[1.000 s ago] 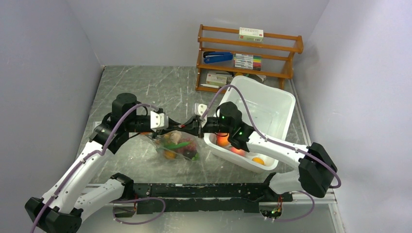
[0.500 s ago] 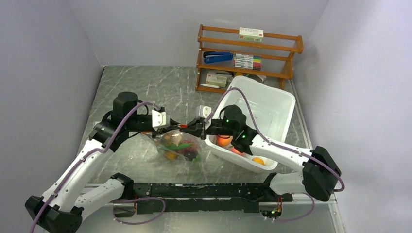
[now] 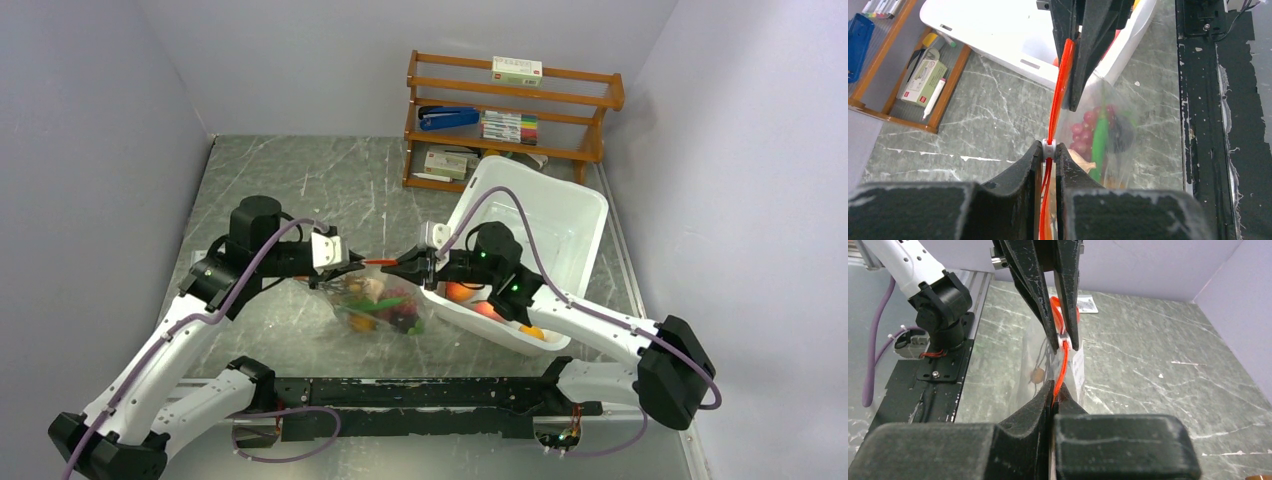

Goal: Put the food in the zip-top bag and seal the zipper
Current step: Zip the zipper food storage bag at the center of the board.

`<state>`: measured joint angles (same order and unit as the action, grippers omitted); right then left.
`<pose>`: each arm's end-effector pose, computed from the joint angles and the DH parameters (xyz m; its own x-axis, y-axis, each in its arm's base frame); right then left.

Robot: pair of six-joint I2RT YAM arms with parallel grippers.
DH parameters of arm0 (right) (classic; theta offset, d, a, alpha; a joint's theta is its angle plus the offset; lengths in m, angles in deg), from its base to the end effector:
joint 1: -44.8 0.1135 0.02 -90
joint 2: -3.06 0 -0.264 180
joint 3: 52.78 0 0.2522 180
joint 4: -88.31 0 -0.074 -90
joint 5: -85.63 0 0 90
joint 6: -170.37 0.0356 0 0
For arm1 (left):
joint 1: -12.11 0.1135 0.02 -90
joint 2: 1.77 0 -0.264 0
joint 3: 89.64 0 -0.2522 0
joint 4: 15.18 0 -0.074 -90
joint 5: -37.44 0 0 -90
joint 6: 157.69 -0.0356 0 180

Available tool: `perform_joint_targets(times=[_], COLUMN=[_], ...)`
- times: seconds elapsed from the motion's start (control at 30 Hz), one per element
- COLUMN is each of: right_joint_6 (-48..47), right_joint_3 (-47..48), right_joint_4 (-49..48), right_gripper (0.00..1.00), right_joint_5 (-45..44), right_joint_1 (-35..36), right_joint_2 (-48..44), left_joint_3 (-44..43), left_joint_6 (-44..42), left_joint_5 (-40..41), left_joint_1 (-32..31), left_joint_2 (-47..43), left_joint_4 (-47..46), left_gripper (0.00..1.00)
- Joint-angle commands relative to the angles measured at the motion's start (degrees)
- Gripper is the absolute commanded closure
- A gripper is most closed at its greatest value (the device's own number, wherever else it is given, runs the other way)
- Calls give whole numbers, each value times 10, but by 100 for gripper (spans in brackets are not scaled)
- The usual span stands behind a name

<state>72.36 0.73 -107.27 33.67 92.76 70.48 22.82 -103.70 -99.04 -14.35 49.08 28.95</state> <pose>0.1615 0.2118 0.2996 0.1583 0.0117 -0.9873 -0.9849 0.0723 -0.1571 0.1517 -0.1044 0.3453 0.1854 0.3599 -0.9144 0.9568 0.1460 0.2515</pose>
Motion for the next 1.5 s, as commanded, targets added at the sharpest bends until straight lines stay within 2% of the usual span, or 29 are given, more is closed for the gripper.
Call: perform_joint_targets(times=[0.0,0.1,0.17,0.3,0.47,0.6,0.63,0.73,0.77,0.87,1.03,1.47], right_joint_6=[-17,-30,-38,-47,-59,-71,-75,-76,-75,-79,-78,-43], right_joint_3=[20,48,63,85,105,122,126,127,127,130,104,83], right_joint_4=[24,68,86,106,117,126,127,112,107,104,72,7], right_gripper=[100,76,64,60,62,66,71,95,100,100,100,100], right_joint_5=[17,39,49,52,40,29,25,22,23,29,-18,-20], right_joint_1=[-3,-1,2,7,13,13,13,14,14,13,9,-43], right_joint_2=[-1,13,19,39,60,75,78,80,80,77,40,28], left_joint_3=[23,25,25,24,25,24,22,18,17,17,10,-26], left_joint_6=[1,3,0,-7,-7,-9,-10,-16,-17,-15,-16,-11], left_joint_5=[17,11,10,12,4,2,2,10,14,22,37,107], left_joint_1=[3,3,3,3,3,3,3,3,3,3,3,3], left_joint_2=[-22,-24,-24,-20,-21,-24,-24,-21,-21,-28,-41,-63], left_joint_4=[-7,-17,-18,-18,-22,-23,-21,-8,-5,0,19,101], left_gripper=[93,93,93,93,93,93,93,93,93,93,93,93])
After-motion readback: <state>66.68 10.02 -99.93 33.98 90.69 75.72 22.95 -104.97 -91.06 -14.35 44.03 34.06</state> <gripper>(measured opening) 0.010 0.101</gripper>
